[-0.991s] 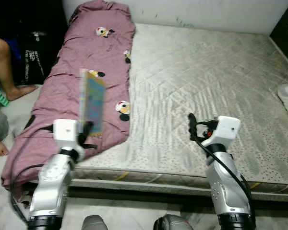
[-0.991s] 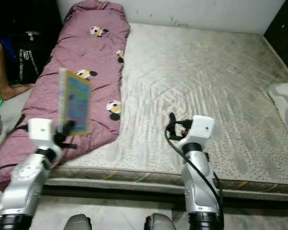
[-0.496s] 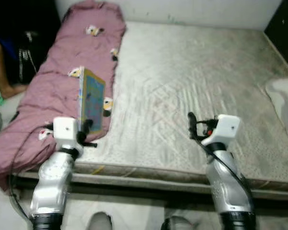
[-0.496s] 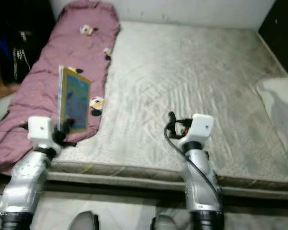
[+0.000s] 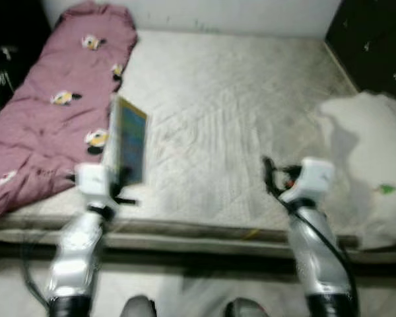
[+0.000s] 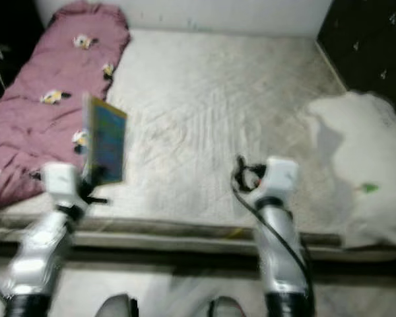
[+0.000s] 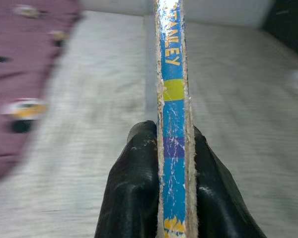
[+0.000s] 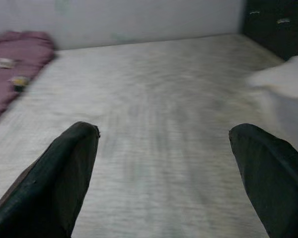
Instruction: Clean up the room
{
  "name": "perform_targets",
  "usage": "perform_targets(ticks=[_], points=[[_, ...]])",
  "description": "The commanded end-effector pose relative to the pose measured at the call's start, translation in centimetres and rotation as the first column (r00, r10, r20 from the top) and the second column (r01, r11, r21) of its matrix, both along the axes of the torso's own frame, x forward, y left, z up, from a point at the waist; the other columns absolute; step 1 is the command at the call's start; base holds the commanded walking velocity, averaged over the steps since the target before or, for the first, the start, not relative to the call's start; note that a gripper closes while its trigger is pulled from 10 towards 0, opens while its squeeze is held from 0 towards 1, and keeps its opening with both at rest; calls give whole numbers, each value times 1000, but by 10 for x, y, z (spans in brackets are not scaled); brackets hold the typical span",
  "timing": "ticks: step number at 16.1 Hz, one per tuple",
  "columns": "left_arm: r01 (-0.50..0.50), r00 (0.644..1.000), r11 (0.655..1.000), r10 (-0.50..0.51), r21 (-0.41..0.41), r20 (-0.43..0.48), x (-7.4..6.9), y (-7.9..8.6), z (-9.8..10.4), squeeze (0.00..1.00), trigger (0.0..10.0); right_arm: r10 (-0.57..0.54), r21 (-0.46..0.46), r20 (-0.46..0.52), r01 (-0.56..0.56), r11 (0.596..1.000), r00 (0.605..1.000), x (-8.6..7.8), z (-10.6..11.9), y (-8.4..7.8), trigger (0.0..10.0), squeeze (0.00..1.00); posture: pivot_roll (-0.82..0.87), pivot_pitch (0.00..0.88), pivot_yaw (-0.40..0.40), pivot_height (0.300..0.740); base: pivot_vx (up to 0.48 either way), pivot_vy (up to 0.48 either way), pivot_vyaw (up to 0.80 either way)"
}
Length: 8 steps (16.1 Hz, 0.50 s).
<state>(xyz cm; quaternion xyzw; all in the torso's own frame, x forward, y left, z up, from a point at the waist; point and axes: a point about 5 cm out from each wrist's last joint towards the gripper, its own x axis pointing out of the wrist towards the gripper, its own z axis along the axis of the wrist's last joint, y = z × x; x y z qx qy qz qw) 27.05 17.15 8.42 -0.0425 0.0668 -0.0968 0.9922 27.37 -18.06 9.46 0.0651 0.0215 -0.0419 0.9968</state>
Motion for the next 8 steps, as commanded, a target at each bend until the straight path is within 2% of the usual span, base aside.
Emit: perform_targets(ticks=[1,2,8], points=[[-11,999,1000,10,19,54,3,6,11,0,10000,14,3,25,-14,1000,1000,3,6,4,10000,0,9,73,-5,740,0,-412,0],[-10,998,1000,9,18,54,3,6,11,0,10000,14,3,25,-14,1000,1000,3,5,4,10000,0,9,73,-5,740,0,-412,0],[13,996,999,-10,-35,86,6,5,16,0,10000,21,-13,19,-21,1000,1000,4,4,3,10000,0,8,74,-14,740,0,0,0]])
